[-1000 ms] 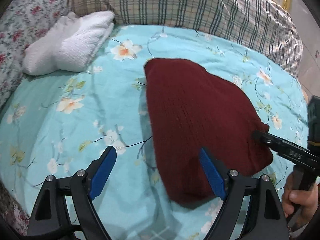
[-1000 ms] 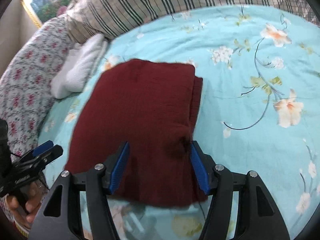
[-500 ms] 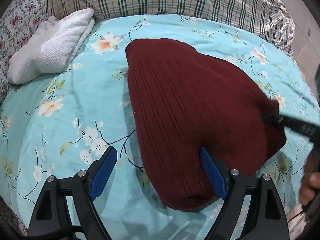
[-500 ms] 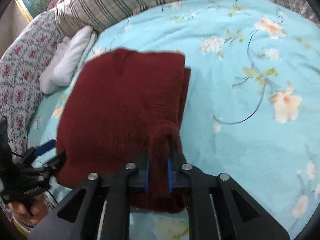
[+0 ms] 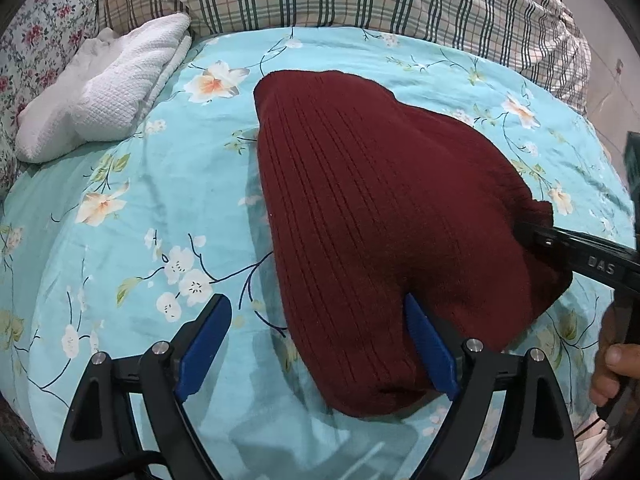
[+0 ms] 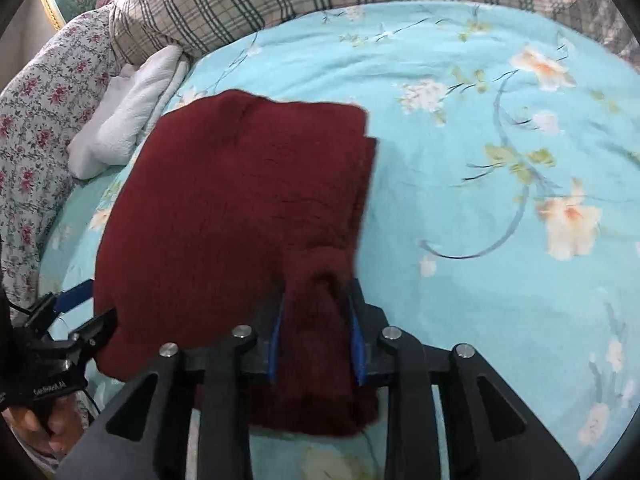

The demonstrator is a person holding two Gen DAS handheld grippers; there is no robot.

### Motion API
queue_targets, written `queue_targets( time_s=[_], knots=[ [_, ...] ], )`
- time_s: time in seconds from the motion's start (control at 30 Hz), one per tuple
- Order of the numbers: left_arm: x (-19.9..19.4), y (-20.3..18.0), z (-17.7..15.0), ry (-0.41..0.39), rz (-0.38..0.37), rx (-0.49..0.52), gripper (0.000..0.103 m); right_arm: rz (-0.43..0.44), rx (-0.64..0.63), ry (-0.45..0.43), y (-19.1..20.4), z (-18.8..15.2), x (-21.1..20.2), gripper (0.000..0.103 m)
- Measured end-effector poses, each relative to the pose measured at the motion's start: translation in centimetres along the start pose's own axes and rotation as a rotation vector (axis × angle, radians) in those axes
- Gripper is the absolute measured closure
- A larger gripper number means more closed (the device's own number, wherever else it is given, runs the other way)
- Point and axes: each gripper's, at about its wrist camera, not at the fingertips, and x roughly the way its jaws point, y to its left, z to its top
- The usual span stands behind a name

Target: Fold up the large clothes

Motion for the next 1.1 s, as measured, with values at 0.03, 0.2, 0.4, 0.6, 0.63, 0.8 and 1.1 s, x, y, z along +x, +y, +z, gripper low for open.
queue_targets(
  time_s=[0.03, 0.2, 0.4, 0.6, 0.63, 0.8, 1.1],
  knots=[
    [-0.1, 0.0, 0.0, 0.001, 0.003, -0.002, 0.015, -0.007, 0.006, -0.003, -0.3, -0.2, -0.4, 0.065],
    [-1.8, -0.2, -0.7, -0.021, 0.038, 0.010, 0.015, -0.047, 0.008, -0.012, -0.8, -1.2, -2.4, 0.064],
    [-4.6, 0.1, -2.3, -0.033, 0.038, -0.012, 0.013, -0.066, -0.021, -0.032, -0.3, -2.9, -5.4, 0.057],
    [-5.5, -0.3, -4.8, 0.001, 0.060, 0.021, 0.012, -0.047, -0.061, -0.037, 0.6, -4.9, -7.2, 0.047],
    [-5.5, -0.3, -5.1, 0.007, 0.061, 0.021, 0.012, -0.047, -0.066, -0.037, 0.7, -5.2, -7.4, 0.047],
    [-5.4, -0.1, -6.8, 0.036, 0.063, 0.016, 0.012, -0.040, -0.077, -0.036, 1.2, -6.3, -7.7, 0.046],
    [-6.5, -0.1, -6.2, 0.011, 0.083, 0.033, 0.012, -0.023, -0.059, -0.037, 1.2, -6.8, -7.9, 0.046]
  ],
)
